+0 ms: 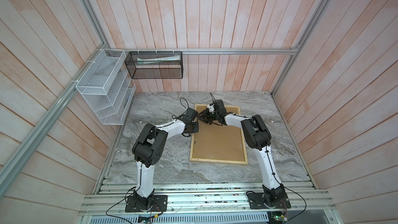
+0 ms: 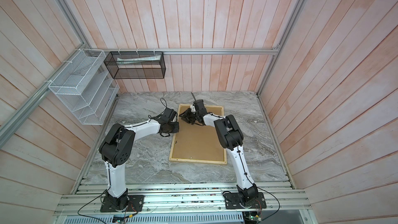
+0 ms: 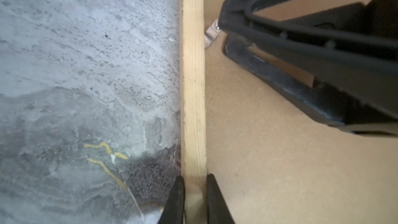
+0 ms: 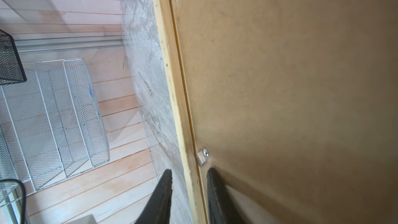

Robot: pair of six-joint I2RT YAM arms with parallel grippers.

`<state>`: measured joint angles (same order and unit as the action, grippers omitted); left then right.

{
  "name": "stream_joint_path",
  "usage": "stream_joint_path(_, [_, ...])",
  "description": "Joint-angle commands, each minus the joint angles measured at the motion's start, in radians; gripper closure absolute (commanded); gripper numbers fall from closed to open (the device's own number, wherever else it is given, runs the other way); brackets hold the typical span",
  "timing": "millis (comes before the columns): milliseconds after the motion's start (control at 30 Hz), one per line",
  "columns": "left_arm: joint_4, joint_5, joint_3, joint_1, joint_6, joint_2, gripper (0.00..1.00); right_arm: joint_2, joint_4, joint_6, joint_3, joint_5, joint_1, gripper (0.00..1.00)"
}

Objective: Put the photo into the frame

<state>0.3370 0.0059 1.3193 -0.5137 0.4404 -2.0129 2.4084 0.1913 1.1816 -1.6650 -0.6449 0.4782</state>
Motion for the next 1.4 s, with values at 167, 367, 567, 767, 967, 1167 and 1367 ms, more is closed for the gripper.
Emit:
stream_joint_path(167, [-0.022, 0.115, -0.025, -0.025, -0.029, -0.03, 0.96, 0.09, 0.036, 0.151, 0.045, 0.075, 0.009, 0.69])
stream_joint_path(367, [-0.035, 0.142, -0.022, -0.034, -0.027, -0.03, 0.97, 0.095, 0.082, 0.207, 0.06, 0.085, 0.028, 0.69])
stream_joint_path(567, [-0.025, 0.121, -0.015, -0.032, -0.02, -0.029, 0.97, 0.086, 0.022, 0.13, 0.048, 0.077, 0.039, 0.69])
stream_joint_path(767, [-0.023, 0.117, -0.012, -0.032, -0.014, -0.031, 0.97, 0.034, 0.002, 0.074, 0.117, 0.082, 0.045, 0.7])
stream_joint_path(967, [-0.03, 0.117, -0.012, -0.032, -0.011, -0.032, 0.97, 0.002, -0.045, 0.026, 0.118, 0.11, 0.047, 0.7])
stream_joint_path(1167, [-0.036, 0.123, -0.02, -0.034, -0.015, -0.024, 0.98, 0.016, -0.073, 0.024, 0.08, 0.127, 0.049, 0.7])
stream_joint_path(1367, [-0.05, 0.179, -0.023, -0.038, -0.025, -0.033, 0.99, 0.048, -0.035, 0.113, 0.058, 0.153, 0.06, 0.7])
